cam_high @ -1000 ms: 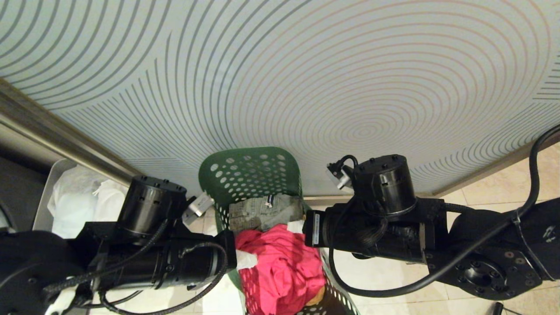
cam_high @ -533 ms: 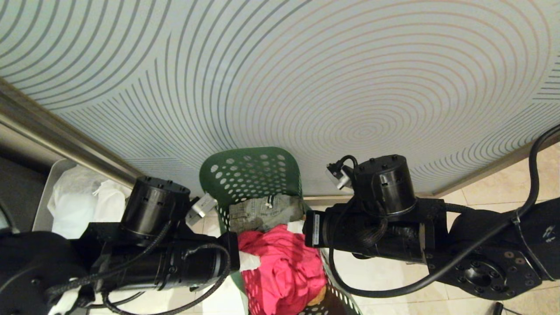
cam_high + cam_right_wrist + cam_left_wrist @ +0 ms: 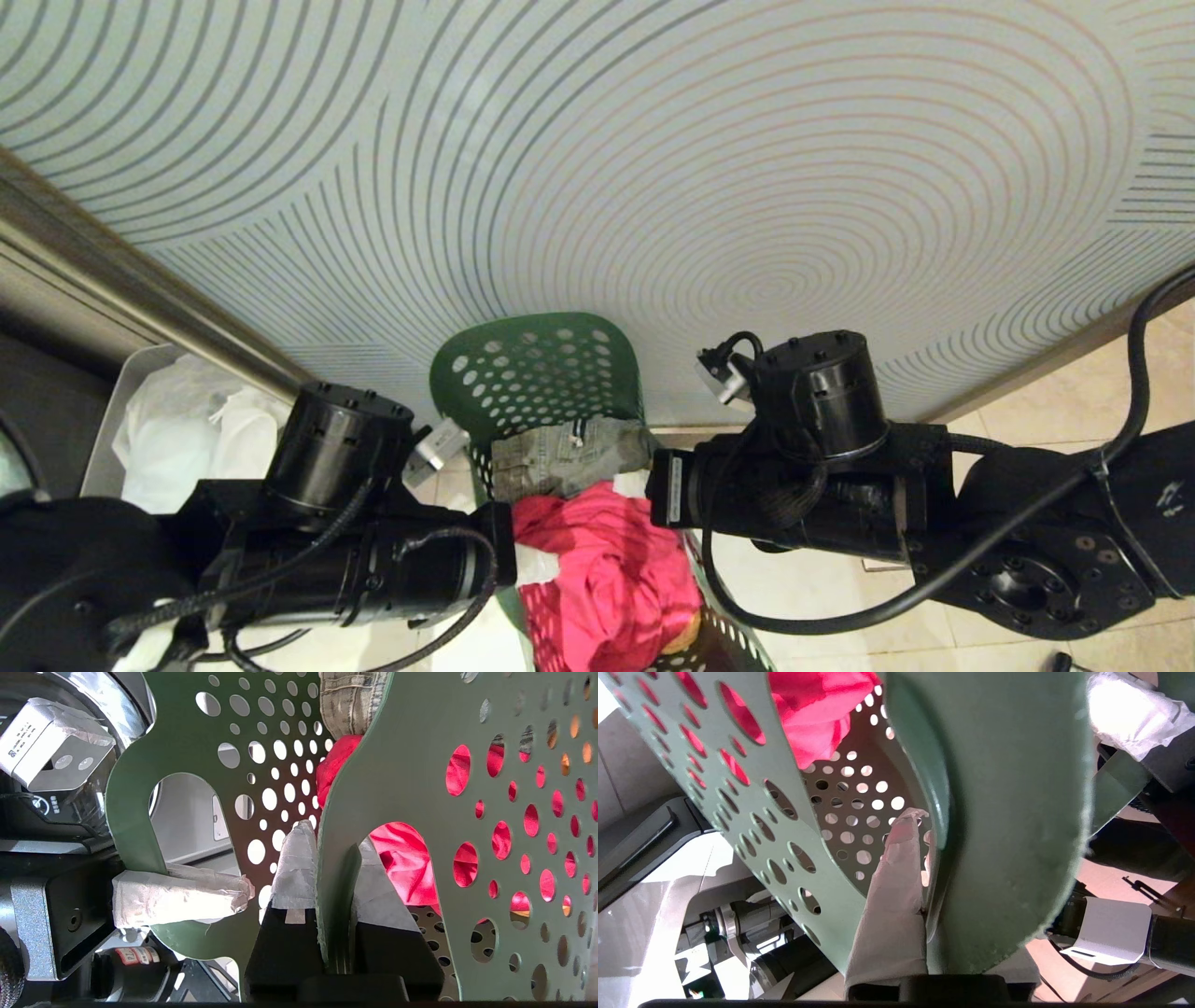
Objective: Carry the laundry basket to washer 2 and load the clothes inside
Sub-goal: Pick up the clothes basket and put it beside the washing machine
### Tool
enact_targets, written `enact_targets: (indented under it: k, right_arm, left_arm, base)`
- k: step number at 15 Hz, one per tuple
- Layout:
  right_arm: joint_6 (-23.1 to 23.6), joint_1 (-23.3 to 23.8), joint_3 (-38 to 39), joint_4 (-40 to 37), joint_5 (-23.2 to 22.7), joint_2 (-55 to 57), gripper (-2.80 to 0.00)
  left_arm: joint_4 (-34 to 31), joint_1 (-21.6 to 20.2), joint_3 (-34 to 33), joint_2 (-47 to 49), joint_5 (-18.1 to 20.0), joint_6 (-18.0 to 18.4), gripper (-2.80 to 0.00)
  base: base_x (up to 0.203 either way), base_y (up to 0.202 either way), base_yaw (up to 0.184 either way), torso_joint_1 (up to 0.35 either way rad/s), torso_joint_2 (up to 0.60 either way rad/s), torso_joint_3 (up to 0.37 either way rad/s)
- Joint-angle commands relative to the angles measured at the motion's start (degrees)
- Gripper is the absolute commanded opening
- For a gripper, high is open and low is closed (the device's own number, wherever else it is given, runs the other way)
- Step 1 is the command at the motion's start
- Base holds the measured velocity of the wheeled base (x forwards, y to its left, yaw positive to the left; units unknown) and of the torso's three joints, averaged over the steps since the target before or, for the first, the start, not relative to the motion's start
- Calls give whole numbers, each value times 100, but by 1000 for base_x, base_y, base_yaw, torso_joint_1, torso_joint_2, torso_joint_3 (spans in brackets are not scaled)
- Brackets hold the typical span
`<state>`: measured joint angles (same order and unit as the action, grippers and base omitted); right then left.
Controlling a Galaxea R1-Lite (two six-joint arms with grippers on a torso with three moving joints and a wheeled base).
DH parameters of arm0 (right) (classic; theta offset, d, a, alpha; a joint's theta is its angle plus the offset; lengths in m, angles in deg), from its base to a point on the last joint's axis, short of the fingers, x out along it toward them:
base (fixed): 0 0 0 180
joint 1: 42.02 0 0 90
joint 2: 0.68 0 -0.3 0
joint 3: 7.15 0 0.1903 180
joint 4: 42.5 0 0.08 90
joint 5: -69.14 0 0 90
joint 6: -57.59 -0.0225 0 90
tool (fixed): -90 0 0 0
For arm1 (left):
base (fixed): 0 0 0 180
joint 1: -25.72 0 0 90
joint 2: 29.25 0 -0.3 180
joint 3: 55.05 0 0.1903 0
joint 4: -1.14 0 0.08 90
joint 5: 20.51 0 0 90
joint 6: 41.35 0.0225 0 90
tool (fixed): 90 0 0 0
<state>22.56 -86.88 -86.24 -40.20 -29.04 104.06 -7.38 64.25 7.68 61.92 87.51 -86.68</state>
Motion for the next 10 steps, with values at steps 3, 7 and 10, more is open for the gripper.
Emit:
enact_targets:
  k: [3,7,10]
  right_arm:
    - [-21,-5,-11,18,-8,11,-280]
    - [-21,-5,-9,18,-8,11,-280]
    - [-12,-5,18,13,-8,20,-280]
  left_arm:
    - [1,-3,1,6,0,-28,-280]
    - [1,-3,-8,6,0,-28,-280]
    - [1,-3,1,15,7,-28,-280]
  base:
    - [0,0,0,7,4,193]
    - [0,0,0,-1,4,201]
    - [0,0,0,5,3,199]
